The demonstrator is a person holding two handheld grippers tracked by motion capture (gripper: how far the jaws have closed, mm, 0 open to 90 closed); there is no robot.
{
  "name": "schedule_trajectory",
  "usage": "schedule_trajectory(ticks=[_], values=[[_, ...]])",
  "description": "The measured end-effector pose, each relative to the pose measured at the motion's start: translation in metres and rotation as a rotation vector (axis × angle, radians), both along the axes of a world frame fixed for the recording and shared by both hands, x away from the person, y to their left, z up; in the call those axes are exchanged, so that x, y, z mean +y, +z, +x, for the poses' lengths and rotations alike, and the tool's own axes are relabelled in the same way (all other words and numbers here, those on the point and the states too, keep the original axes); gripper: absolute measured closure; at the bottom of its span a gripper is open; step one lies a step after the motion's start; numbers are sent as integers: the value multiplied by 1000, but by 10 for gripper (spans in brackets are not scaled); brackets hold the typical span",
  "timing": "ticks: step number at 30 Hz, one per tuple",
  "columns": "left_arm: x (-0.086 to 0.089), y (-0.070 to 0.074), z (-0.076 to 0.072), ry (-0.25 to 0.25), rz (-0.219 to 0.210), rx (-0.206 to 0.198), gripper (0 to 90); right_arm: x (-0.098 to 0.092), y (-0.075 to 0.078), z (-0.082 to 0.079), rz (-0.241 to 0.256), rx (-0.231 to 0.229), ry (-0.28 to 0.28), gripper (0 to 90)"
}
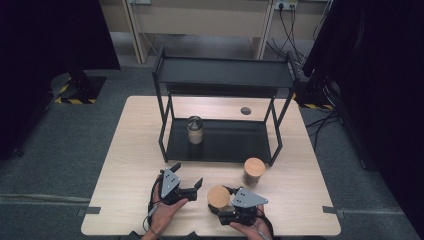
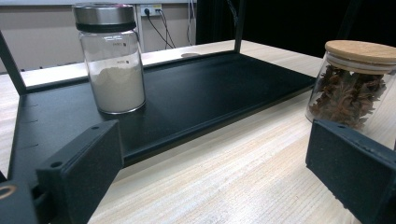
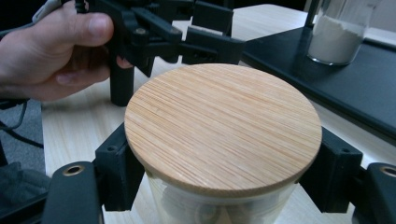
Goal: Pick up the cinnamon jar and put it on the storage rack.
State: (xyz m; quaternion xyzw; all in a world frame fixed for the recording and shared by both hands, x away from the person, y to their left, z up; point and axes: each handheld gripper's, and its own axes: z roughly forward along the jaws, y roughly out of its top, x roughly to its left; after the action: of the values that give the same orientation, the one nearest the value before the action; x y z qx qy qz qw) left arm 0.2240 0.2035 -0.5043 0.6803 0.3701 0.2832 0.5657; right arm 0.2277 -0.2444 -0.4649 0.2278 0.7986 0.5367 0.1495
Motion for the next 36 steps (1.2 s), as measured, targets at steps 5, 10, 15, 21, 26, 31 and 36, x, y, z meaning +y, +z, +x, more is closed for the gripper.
schedule_trajectory(ticks=[5,10,15,21,26,31,36], values=[[0,0,0,0,4,-2,36,1,4,0,-6,-1,-6,259],[0,0,0,0,0,0,36,5,6,4,-14,8,-4,260],[0,0,0,0,3,-1,36,8,10,4,-17,-1,-9,259],[0,0,0,0,2,-1,36,8,15,6,-14,3,-27,260],[0,0,0,0,2,-1,36,8,17,7,-13,4,-34,259],[0,0,0,0,2,-1,36,10,19,9,-19,4,-38,260],[0,0,0,0,2,-1,36,11,21,10,-23,5,-43,259]])
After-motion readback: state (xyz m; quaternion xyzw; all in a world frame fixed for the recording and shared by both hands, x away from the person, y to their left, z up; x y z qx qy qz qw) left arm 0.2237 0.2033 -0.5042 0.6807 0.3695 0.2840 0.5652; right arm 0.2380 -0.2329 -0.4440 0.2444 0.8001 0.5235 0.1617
